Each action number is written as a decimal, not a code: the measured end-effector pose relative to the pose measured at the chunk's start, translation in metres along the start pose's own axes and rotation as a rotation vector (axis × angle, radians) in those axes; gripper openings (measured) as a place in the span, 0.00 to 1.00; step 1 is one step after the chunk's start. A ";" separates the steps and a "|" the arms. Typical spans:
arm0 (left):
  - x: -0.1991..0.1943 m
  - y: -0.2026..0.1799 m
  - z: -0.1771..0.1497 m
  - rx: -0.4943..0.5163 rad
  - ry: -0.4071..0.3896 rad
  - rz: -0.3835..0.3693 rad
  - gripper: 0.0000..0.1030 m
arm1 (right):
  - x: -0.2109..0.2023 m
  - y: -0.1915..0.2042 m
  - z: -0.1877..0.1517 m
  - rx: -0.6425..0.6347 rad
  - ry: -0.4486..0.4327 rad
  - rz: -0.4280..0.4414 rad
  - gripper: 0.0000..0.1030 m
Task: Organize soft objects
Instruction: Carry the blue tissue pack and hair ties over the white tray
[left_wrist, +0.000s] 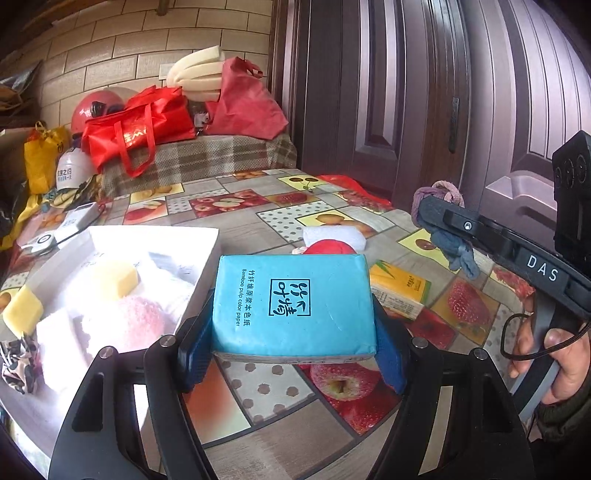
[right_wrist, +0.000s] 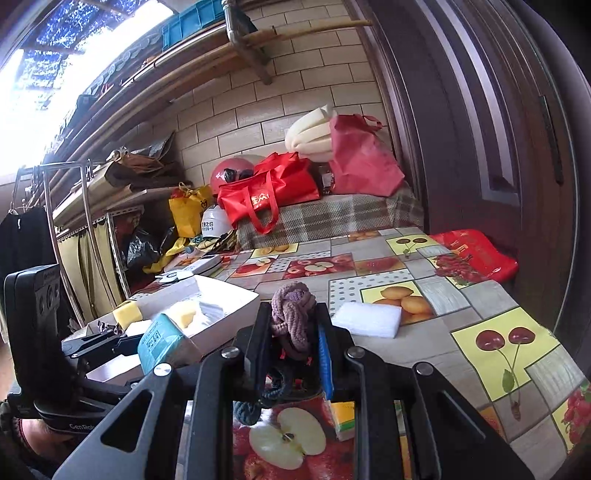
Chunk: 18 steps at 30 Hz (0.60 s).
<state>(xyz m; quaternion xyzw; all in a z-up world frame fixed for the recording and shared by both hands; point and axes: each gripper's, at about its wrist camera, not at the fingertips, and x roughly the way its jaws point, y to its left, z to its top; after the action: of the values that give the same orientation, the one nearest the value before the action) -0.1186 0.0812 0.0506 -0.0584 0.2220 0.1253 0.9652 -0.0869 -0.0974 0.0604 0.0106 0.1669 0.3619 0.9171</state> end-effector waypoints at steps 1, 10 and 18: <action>-0.001 0.000 0.000 0.002 -0.003 0.004 0.71 | 0.000 0.001 0.000 -0.002 -0.001 -0.006 0.21; -0.009 0.013 -0.004 -0.020 -0.019 0.032 0.72 | 0.005 0.017 -0.002 -0.056 0.008 -0.010 0.21; -0.032 0.034 -0.009 -0.055 -0.074 0.089 0.72 | 0.012 0.035 -0.004 -0.111 0.021 0.008 0.21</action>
<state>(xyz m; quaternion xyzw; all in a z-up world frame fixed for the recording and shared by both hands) -0.1594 0.1058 0.0551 -0.0704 0.1849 0.1765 0.9642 -0.1030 -0.0642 0.0582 -0.0435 0.1559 0.3745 0.9130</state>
